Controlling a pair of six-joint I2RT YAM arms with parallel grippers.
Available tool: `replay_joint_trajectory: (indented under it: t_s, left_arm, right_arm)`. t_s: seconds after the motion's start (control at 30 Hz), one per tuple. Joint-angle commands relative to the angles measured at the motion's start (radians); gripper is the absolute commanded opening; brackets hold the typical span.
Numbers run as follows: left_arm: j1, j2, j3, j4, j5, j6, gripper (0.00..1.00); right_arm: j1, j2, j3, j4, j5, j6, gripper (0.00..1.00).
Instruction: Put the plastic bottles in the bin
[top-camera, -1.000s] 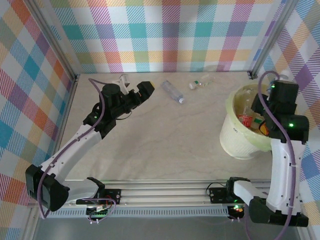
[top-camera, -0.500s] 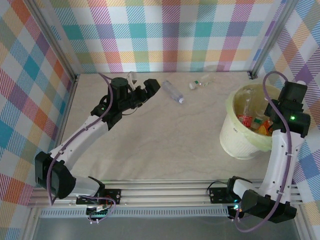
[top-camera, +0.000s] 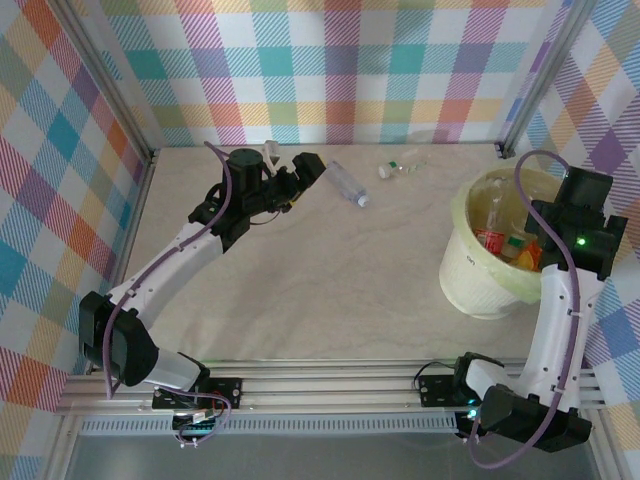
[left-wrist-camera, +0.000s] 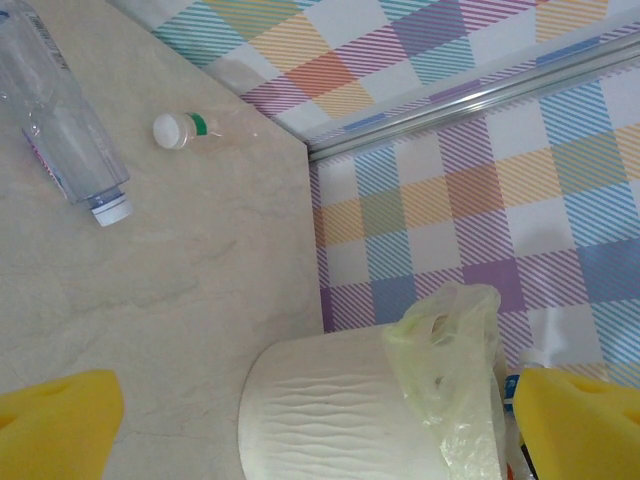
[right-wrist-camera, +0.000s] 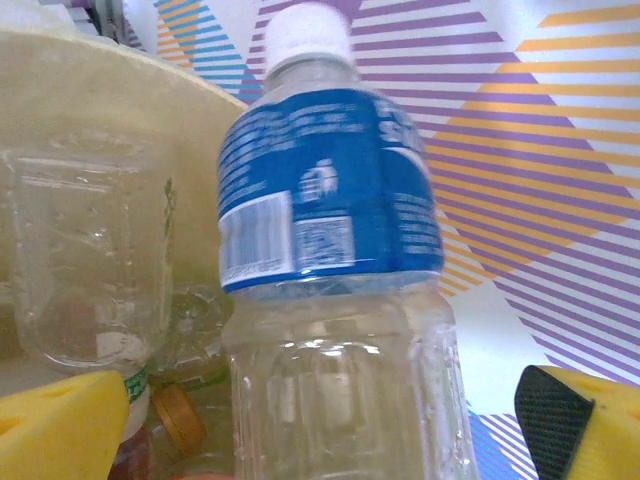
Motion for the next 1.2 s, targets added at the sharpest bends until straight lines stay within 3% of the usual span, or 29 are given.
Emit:
replay_joint_trajectory:
  t_s: [0.0, 0.1, 0.57, 0.77, 1.0, 1.17]
  left_arm:
    - [-0.008, -0.009, -0.005, 0.004, -0.004, 0.004, 1.00]
    - [-0.008, 0.001, -0.002, 0.005, -0.004, 0.003, 1.00]
    - [-0.008, 0.015, 0.010, -0.040, 0.001, 0.028, 1.00]
    - [-0.008, 0.011, 0.007, -0.048, -0.013, 0.036, 1.00]
    - [-0.008, 0.001, -0.020, -0.037, -0.032, 0.030, 1.00]
    - [-0.008, -0.032, -0.056, -0.034, -0.059, 0.025, 1.00]
  right_arm:
    - [-0.007, -0.013, 0.050, -0.019, -0.168, 0.054, 1.00]
    - [-0.007, 0.000, 0.050, -0.045, -0.276, 0.120, 1.00]
    - [-0.007, 0.166, 0.116, -0.306, -0.202, 0.261, 1.00]
    - [-0.007, 0.114, 0.239, -0.292, -0.355, 0.275, 1.00]
    - [-0.007, 0.056, 0.233, -0.245, -0.490, 0.319, 1.00]
    - [-0.005, 0.035, 0.232, -0.212, -0.710, 0.339, 1.00]
